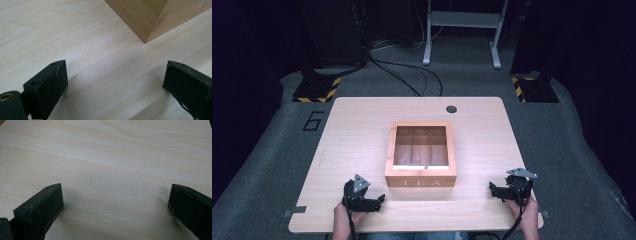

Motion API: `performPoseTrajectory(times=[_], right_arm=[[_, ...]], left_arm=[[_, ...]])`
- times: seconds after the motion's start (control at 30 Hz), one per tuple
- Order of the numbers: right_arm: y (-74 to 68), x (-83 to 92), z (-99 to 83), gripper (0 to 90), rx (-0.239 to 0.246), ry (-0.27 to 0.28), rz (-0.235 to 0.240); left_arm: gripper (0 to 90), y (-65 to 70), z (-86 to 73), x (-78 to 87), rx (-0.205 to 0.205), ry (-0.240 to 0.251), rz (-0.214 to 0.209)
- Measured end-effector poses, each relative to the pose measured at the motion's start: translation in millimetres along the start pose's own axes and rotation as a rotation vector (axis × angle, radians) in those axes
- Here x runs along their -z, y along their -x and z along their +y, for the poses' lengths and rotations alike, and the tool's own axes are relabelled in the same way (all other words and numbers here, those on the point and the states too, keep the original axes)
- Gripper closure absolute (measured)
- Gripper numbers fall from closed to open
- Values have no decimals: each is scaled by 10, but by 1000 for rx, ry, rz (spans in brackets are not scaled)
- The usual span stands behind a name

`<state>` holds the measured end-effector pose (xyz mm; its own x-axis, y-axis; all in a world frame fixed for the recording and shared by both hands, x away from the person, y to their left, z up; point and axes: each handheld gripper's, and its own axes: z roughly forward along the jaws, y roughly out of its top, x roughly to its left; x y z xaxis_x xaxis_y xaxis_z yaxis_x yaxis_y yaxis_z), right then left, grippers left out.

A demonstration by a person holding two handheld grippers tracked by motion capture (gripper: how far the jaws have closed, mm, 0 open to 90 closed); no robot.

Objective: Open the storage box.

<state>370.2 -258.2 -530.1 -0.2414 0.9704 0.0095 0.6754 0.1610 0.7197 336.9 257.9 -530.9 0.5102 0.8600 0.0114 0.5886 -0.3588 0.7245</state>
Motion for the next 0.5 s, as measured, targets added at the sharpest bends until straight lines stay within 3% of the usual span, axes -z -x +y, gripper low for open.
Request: performPoseTrajectory(times=[0.5], right_arm=[[7,-1,2,0,19,1,2]], left_arm=[[47,0,1,-1,4,0,1]])
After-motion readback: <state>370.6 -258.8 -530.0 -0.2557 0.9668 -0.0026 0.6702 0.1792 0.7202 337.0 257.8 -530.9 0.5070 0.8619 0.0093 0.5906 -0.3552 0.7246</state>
